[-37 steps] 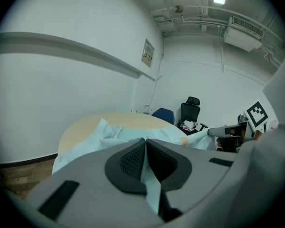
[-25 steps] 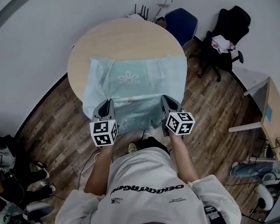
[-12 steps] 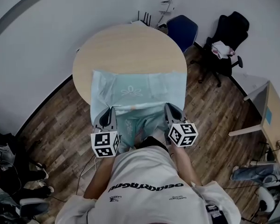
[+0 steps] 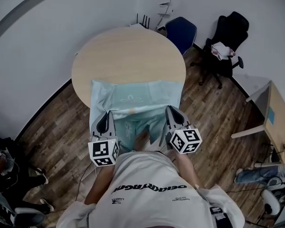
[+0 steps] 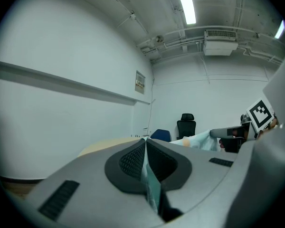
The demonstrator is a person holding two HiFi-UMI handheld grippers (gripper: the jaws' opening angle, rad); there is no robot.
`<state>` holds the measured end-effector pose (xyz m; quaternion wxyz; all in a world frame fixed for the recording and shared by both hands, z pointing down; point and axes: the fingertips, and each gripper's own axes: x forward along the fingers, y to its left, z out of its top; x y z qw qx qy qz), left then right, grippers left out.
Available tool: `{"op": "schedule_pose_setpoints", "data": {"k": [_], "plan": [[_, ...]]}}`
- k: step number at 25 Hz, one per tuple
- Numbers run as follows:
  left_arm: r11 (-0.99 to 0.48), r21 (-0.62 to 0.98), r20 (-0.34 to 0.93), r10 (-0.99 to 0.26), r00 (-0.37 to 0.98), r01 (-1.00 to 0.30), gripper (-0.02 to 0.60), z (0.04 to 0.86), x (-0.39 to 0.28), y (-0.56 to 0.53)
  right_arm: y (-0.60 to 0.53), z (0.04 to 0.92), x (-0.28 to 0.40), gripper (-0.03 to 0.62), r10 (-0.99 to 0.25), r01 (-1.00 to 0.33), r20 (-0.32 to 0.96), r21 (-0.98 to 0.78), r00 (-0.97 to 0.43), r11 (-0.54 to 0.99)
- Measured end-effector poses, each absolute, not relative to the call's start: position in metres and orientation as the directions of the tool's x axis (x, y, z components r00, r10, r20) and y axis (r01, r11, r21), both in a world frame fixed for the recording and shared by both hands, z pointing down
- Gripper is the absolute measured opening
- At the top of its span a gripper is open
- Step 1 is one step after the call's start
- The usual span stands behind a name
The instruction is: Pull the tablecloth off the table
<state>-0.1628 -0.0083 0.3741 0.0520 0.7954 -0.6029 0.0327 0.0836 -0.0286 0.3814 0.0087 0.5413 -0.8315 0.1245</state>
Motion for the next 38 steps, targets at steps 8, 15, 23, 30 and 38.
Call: {"op": "schedule_pose_setpoints", "data": {"k": [8, 15, 23, 30, 38], "plan": [[-0.229, 0.017, 0.069, -0.971, 0.229, -0.973, 0.015, 0.356, -0.15, 0.03, 0.006, 0.366, 0.097, 0.032, -0.892, -0.886, 0.1, -0.206, -0.44, 0.414], [-0.194, 0.022, 0.067, -0.978, 0.195, -0.981, 0.015, 0.346, -0.135, 0.079, 0.048, 0.351, 0.111, 0.032, -0.885, -0.878, 0.08, -0.198, -0.458, 0.436], [-0.172, 0.02, 0.069, -0.983, 0.173, -0.985, 0.015, 0.343, -0.123, 0.134, 0.101, 0.351, 0.124, 0.032, -0.887, -0.879, 0.082, -0.203, -0.454, 0.431], [-0.147, 0.012, 0.067, -0.987, 0.147, -0.989, 0.015, 0.341, -0.106, 0.161, 0.125, 0.35, 0.142, 0.032, -0.895, -0.888, 0.088, -0.199, -0.438, 0.415], [-0.14, 0.006, 0.083, -0.987, 0.141, -0.99, 0.015, 0.35, -0.102, 0.191, 0.151, 0.357, 0.144, 0.032, -0.899, -0.893, 0.095, -0.197, -0.427, 0.404]]}}
